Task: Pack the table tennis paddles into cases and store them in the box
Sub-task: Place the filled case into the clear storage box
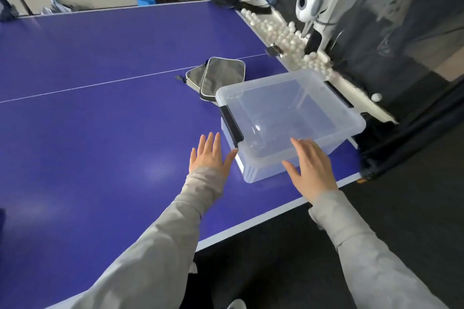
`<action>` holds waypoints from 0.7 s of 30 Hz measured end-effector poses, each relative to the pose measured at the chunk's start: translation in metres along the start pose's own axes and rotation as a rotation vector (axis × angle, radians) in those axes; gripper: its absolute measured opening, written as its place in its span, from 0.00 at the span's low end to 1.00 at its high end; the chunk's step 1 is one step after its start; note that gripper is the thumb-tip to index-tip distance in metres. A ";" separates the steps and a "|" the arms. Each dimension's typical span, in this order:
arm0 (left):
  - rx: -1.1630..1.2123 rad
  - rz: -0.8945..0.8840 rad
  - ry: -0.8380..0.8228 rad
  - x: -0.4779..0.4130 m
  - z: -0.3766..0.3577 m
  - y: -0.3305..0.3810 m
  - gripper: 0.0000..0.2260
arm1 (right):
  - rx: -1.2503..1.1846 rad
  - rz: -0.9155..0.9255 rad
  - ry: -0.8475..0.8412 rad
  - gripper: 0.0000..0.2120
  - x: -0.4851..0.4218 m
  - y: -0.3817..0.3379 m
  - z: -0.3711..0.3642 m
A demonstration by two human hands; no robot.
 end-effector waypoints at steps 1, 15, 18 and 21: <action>0.032 0.015 0.001 -0.007 0.000 0.008 0.32 | 0.007 -0.012 -0.006 0.27 -0.005 0.015 0.003; 0.834 0.532 0.139 -0.108 -0.037 0.017 0.42 | -0.119 -0.214 -0.049 0.29 -0.164 0.166 0.029; 0.932 0.625 0.191 -0.104 -0.047 0.010 0.38 | -0.223 -0.304 -0.070 0.29 -0.200 0.199 0.027; 0.953 0.652 0.197 -0.100 -0.050 0.004 0.25 | -0.313 -0.393 -0.140 0.30 -0.229 0.225 0.017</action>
Point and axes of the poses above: each hand's wrist, its own x-axis away from the middle knuckle, its own z-axis out of the back of the hand, y = z × x, the point moved 9 cm from there along -x, towards the middle knuckle, and after that the axes turned 3 degrees about -x, right-handed, at the moved point
